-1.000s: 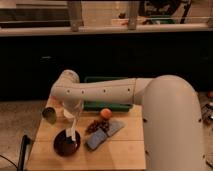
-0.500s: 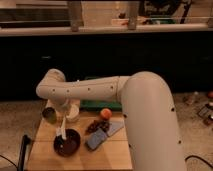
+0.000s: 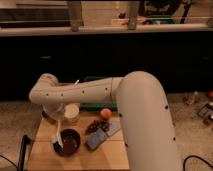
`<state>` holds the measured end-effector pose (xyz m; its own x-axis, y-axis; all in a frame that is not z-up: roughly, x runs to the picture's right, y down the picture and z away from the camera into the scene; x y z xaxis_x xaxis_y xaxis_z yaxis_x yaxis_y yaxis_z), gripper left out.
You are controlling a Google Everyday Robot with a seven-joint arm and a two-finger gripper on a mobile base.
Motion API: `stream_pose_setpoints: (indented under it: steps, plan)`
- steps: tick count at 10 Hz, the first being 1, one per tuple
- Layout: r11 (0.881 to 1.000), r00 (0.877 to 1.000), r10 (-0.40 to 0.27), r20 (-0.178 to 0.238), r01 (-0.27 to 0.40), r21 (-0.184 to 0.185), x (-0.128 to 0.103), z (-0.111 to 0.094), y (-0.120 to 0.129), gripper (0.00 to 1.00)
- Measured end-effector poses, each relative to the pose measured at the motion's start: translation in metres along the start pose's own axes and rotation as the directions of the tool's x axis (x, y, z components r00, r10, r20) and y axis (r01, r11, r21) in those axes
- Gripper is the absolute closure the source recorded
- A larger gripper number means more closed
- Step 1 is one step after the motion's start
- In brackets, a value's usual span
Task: Wipe purple bowl with brush
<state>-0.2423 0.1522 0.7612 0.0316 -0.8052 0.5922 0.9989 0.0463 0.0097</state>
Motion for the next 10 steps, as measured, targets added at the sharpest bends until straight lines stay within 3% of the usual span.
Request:
stream_pose_setpoints:
  steps: [3, 6, 10]
  plan:
    - [0.999, 0.999, 0.029, 0.026, -0.029, -0.015, -0.014, 0.005, 0.041, 1.00]
    - [0.994, 0.995, 0.100, 0.024, -0.099, -0.042, -0.007, 0.006, 0.086, 1.00]
    - [0.985, 0.987, 0.162, -0.017, -0.162, -0.061, 0.022, 0.002, 0.097, 1.00]
